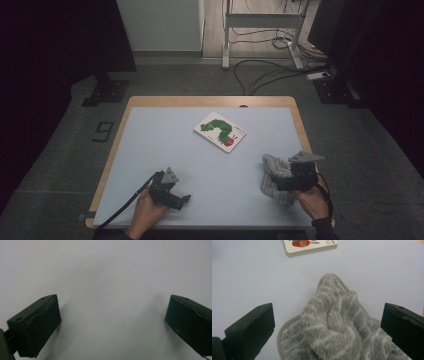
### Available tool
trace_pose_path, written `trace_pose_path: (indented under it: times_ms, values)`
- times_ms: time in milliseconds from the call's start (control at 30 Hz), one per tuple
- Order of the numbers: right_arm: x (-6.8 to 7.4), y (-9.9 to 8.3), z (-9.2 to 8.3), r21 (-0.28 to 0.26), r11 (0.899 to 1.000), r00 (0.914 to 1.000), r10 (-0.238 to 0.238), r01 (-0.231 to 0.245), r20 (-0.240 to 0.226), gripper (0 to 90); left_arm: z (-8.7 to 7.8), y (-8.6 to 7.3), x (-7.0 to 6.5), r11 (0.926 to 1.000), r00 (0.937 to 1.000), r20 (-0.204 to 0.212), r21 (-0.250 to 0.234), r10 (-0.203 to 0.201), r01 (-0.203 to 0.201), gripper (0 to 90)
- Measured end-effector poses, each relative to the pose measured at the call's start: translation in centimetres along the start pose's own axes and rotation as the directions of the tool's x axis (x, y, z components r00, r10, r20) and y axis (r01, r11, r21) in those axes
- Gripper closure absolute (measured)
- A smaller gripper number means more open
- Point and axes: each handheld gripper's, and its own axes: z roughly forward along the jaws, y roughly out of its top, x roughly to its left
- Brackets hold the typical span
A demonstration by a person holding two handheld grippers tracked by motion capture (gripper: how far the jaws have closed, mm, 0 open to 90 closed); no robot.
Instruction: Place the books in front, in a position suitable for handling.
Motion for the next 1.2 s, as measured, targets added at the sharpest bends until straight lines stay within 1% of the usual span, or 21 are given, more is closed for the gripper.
trace_pose_path:
  times_ms: [67,133,167,300,333,367,400,433,467,500,533,567,633,667,767,833,900,933,1000,1067,1200]
  values:
    - [0.4,0.6,0.0,-0.001,1.0,0.9998,-0.02,0.02,0.003,0.0,-0.7,0.3,1.0,0.9997,0.9999,-0.013,-0.022,-0.008,0.008,0.0]
    - [0.6,1.0,0.1,0.005,0.999,0.9994,-0.033,0.033,-0.003,0.0,-1.2,0.6,1.8,0.9989,0.9998,-0.009,-0.043,-0.019,0.018,0.0]
    - [0.6,1.0,0.1,0.005,0.999,0.9994,-0.033,0.033,-0.003,0.0,-1.2,0.6,1.8,0.9989,0.9998,-0.009,-0.043,-0.019,0.018,0.0]
    - [1.3,1.7,0.7,-0.007,0.999,0.9986,-0.04,0.04,-0.034,0.0,-2.2,1.3,3.4,0.996,0.9995,-0.007,-0.084,-0.03,0.03,0.0]
    - [1.5,1.9,0.8,-0.009,0.999,0.9983,-0.044,0.044,-0.038,0.0,-2.7,1.7,4.1,0.9937,0.9993,-0.003,-0.106,-0.037,0.036,0.0]
    - [1.5,1.9,0.8,-0.009,0.999,0.9983,-0.044,0.044,-0.038,0.0,-2.7,1.7,4.1,0.9937,0.9993,-0.003,-0.106,-0.037,0.036,0.0]
    - [1.8,2.2,1.1,-0.01,0.999,0.9977,-0.05,0.049,-0.046,0.0,-3.1,2.0,4.8,0.9922,0.999,0.004,-0.116,-0.045,0.046,0.0]
    - [1.8,2.2,1.1,-0.01,0.999,0.9977,-0.05,0.049,-0.046,0.0,-3.1,2.0,4.8,0.9922,0.999,0.004,-0.116,-0.045,0.046,0.0]
    - [1.9,2.4,1.2,-0.01,0.999,0.9975,-0.052,0.052,-0.048,0.0,-3.3,2.2,5.1,0.9934,0.9991,-0.004,-0.107,-0.043,0.042,0.0]
    - [2.2,2.7,1.5,-0.006,0.998,0.9965,-0.065,0.064,-0.054,0.0,-3.6,2.7,5.5,0.9951,0.9994,-0.019,-0.095,-0.028,0.026,0.0]
    - [2.2,2.7,1.5,-0.006,0.998,0.9965,-0.065,0.064,-0.054,0.0,-3.6,2.7,5.5,0.9951,0.9994,-0.019,-0.095,-0.028,0.026,0.0]
    - [2.5,3.0,1.8,-0.01,0.998,0.9961,-0.069,0.068,-0.056,0.0,-4.1,3.3,5.9,0.9944,0.9993,-0.004,-0.1,-0.036,0.035,0.0]
    - [2.8,3.4,2.0,-0.017,0.998,0.9958,-0.068,0.067,-0.062,0.0,-4.3,3.6,6.1,0.9944,0.9994,-0.005,-0.1,-0.035,0.034,0.0]
    - [2.9,3.6,2.1,-0.019,0.997,0.9953,-0.073,0.072,-0.064,0.0,-4.7,4.4,6.5,0.9953,0.9997,-0.003,-0.093,-0.025,0.024,0.0]
    - [3.3,4.0,2.5,-0.027,0.997,0.9943,-0.078,0.076,-0.073,0.0,-5.1,5.1,6.7,0.9957,1.0,-0.005,-0.093,-0.005,0.005,0.0]
    - [3.4,4.2,2.7,-0.031,0.997,0.9941,-0.078,0.076,-0.075,0.0,-5.4,6.0,6.8,0.9957,0.9996,-0.015,-0.09,0.022,-0.024,0.0]
    - [3.5,4.4,3.1,-0.033,0.997,0.9939,-0.076,0.073,-0.08,0.0,-5.5,6.8,6.9,0.9955,0.999,-0.006,-0.084,0.043,-0.044,0.0]
    - [3.7,4.6,3.4,-0.037,0.997,0.9932,-0.074,0.071,-0.09,0.0,-5.6,7.6,7.0,0.9949,0.9979,-0.01,-0.077,0.064,-0.065,0.0]
    - [3.8,4.8,3.8,-0.045,0.997,0.993,-0.071,0.067,-0.095,0.0,-5.6,8.0,7.2,0.9947,0.9974,-0.012,-0.073,0.071,-0.072,0.0]
    - [3.9,5.1,4.1,-0.054,0.997,0.9932,-0.061,0.056,-0.099,0.0,-5.6,9.1,7.6,0.9943,0.9963,-0.002,-0.064,0.086,-0.085,0.0]
    - [4.0,5.6,4.7,-0.069,0.996,0.9931,-0.059,0.053,-0.101,0.0,-5.3,10.4,8.4,0.993,0.9942,0.003,-0.05,0.107,-0.107,0.0]
